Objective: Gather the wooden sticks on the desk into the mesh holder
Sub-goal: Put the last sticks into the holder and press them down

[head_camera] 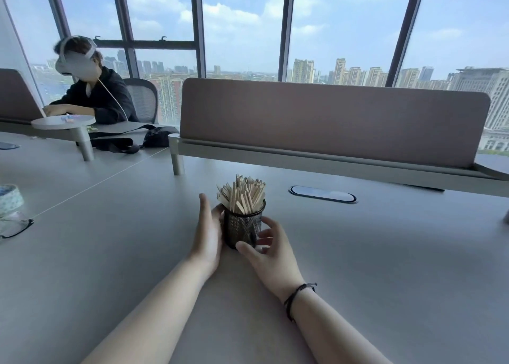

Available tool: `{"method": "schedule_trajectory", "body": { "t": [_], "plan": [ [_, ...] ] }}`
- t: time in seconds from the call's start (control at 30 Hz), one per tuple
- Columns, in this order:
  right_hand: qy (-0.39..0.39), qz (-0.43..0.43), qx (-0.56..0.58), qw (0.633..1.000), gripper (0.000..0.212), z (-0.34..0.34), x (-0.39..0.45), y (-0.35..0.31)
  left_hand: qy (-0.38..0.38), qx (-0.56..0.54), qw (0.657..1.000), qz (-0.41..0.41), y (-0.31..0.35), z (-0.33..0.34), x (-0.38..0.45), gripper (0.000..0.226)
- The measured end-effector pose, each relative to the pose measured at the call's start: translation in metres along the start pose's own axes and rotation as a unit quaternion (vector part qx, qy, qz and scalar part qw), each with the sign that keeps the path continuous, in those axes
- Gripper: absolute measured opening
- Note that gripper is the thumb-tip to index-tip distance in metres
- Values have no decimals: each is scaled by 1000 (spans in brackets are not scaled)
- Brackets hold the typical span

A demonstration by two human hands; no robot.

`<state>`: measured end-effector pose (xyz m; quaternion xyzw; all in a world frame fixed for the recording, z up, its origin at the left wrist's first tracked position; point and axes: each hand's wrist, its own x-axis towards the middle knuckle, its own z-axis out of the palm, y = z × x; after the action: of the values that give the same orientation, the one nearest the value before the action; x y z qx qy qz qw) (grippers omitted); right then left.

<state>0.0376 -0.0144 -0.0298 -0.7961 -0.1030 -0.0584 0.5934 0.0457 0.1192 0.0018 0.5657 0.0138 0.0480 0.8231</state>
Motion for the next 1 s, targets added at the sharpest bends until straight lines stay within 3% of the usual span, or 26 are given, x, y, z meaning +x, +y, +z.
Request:
{"method": "schedule_trajectory", "body": {
  "t": [0.17,0.3,0.37,0.47,0.53,0.6,0.7,0.8,0.87,1.0],
  "plan": [
    [17,11,-2,1000,87,-32,-1,7,22,52,998,-18,-14,38,-41,71],
    [20,18,37,999,88,-78,8,26,152,242,957,45,-20,32,-38,13],
    [25,16,46,999,77,-90,8,31,134,278,951,34,-25,26,-28,32],
    [12,2,84,996,68,-93,6,32,22,356,934,14,-35,23,-18,63],
    [-9,-1,101,995,69,-91,8,35,-57,371,927,25,-45,23,-13,62],
    [-22,5,110,994,69,-89,11,38,-90,360,927,52,-50,27,-11,61],
    [-11,13,97,995,61,-88,19,39,-69,358,927,92,-51,32,-3,64],
    [15,-3,9,1000,47,-84,32,39,-41,356,928,107,-52,37,10,57],
    [32,-3,-68,997,55,-77,46,41,-10,370,922,110,-53,40,20,53],
    [50,10,-93,994,65,-62,83,43,26,415,903,113,-50,43,52,51]
  ]
}}
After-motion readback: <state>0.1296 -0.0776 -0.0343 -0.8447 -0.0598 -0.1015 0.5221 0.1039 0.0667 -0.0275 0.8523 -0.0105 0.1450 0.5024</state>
